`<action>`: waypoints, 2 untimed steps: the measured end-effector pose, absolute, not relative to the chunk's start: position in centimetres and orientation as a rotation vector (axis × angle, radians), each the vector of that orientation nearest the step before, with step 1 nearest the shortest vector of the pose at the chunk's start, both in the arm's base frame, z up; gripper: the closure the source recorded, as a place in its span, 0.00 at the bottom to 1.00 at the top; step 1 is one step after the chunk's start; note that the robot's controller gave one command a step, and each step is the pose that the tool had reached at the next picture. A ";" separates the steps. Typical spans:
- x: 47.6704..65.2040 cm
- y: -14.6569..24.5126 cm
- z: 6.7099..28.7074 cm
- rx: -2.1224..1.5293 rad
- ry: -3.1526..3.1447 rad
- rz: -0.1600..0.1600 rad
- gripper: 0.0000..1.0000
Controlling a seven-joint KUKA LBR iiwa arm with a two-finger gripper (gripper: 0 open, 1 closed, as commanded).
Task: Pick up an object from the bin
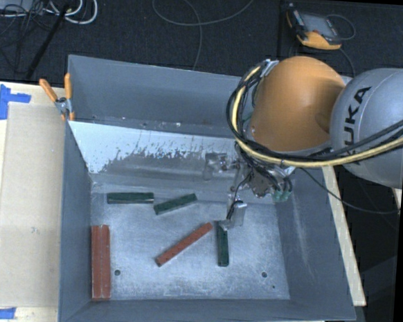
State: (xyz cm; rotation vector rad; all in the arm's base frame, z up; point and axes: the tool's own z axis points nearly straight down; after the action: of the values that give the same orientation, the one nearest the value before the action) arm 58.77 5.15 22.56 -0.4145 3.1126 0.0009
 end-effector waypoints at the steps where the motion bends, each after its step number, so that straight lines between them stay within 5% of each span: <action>1: 58.5 3.9 6.8 -0.953 3.000 0.003 0.00; 2: 58.6 3.9 7.0 -0.946 2.996 0.002 1.00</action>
Offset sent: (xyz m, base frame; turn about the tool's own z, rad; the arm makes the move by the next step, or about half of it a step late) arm -0.0016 -0.0131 -0.1556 -0.3513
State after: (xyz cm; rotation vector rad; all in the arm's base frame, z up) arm 58.63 3.89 6.99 -0.9455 2.9962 0.0018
